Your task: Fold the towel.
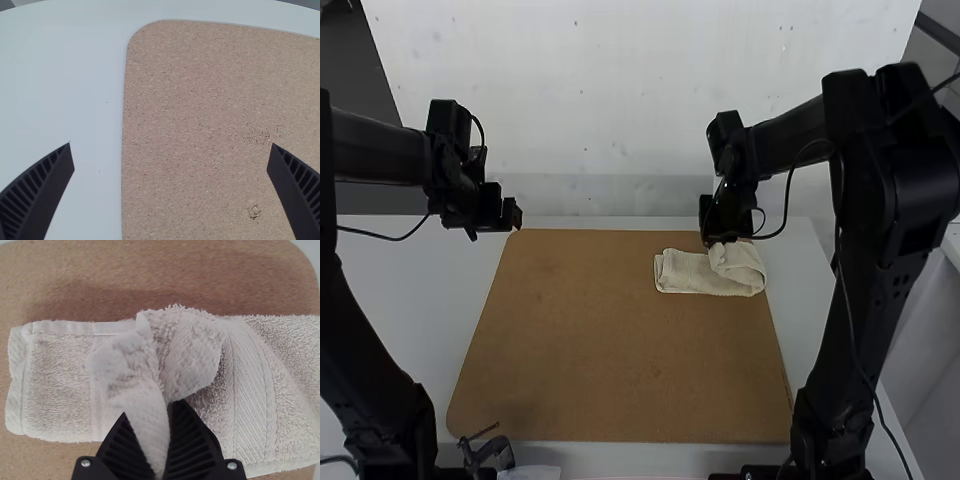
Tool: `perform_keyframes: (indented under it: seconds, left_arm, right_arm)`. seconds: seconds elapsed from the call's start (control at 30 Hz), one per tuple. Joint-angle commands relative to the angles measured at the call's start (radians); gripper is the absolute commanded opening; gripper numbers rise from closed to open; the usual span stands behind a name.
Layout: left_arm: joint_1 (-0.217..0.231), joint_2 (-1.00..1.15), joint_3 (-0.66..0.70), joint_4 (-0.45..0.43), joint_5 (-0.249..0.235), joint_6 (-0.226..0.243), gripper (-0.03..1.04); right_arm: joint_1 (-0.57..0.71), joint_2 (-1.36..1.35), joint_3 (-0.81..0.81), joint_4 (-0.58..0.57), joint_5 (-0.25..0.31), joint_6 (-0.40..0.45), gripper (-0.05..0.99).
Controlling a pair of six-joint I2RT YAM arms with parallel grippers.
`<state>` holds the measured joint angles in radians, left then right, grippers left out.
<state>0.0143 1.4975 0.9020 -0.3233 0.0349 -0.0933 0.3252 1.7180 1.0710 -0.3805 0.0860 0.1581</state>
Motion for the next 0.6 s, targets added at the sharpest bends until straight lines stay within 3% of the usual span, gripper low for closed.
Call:
perform_keyframes:
  seconds: [0.0,0.43,0.47,0.5,0.53,0.57]
  left_arm:
    - [0.010,-0.040,-0.006,0.007,0.016,0.015,1.01]
    - [0.012,-0.039,-0.015,0.015,0.014,0.023,1.01]
    - [0.012,-0.037,-0.015,0.017,0.016,0.021,1.01]
    - [0.012,-0.036,-0.017,0.018,0.016,0.021,1.01]
    - [0.012,-0.034,-0.020,0.027,0.017,0.023,1.01]
    - [0.012,-0.031,-0.023,0.035,0.017,0.026,1.01]
  right_arm:
    - [0.067,0.038,0.058,-0.011,0.041,0.063,0.02]
    - [0.172,0.135,0.139,-0.032,0.074,0.090,0.02]
    - [0.176,0.137,0.141,-0.032,0.075,0.089,0.07]
    - [0.178,0.137,0.139,-0.026,0.074,0.089,0.24]
    - [0.176,0.130,0.135,-0.014,0.067,0.090,0.51]
    - [0.176,0.123,0.129,-0.001,0.067,0.090,0.65]
